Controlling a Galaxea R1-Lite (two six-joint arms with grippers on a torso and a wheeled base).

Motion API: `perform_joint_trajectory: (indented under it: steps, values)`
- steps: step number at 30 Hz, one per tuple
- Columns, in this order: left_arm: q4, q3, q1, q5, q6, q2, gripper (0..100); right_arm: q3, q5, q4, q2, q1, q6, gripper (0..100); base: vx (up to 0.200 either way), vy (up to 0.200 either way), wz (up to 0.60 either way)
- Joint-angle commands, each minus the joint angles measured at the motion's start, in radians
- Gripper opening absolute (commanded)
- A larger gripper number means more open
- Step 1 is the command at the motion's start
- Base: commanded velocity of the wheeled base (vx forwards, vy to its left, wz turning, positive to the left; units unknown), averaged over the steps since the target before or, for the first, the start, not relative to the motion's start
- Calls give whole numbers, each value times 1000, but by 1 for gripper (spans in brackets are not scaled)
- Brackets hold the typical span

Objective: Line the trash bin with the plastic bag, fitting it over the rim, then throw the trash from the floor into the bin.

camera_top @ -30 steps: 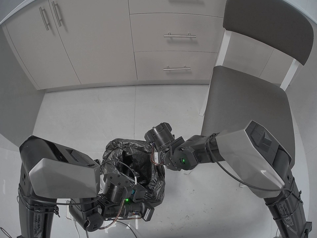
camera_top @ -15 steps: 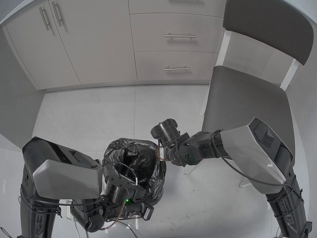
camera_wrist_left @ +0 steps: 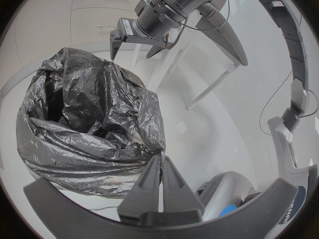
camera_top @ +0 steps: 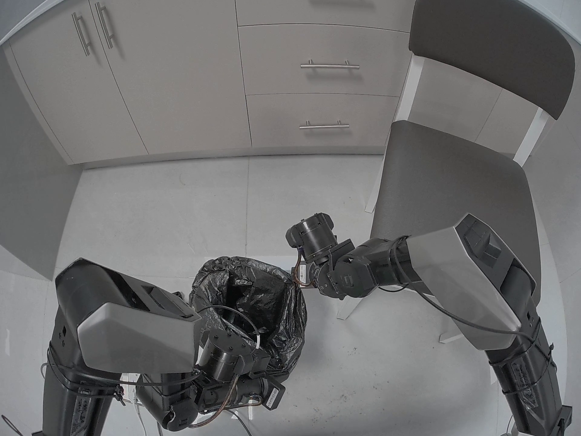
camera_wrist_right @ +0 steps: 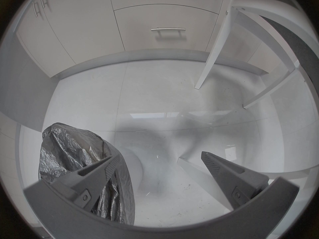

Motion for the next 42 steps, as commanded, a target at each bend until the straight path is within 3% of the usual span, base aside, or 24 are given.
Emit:
perform_joint_trajectory:
  steps: [1,10,20,21,33,42]
  values:
    - [0,1,-17,45,-1,4,0,1,0,2,4,-1,3,100,0,0,0]
    - [-3,44,-35,87,0,-2,0,8,0,2,-2,-1,10,100,0,0,0]
    - [-96,127,-51,124,-6,6,0,9,0,2,3,2,12,100,0,0,0]
    - [-96,131,-51,122,-6,7,100,9,0,2,4,2,12,100,0,0,0]
    - [-110,185,-49,122,-27,7,100,6,0,0,3,0,14,100,0,0,0]
    - [-207,327,-29,124,-130,6,100,1,0,0,3,0,14,100,0,0,0]
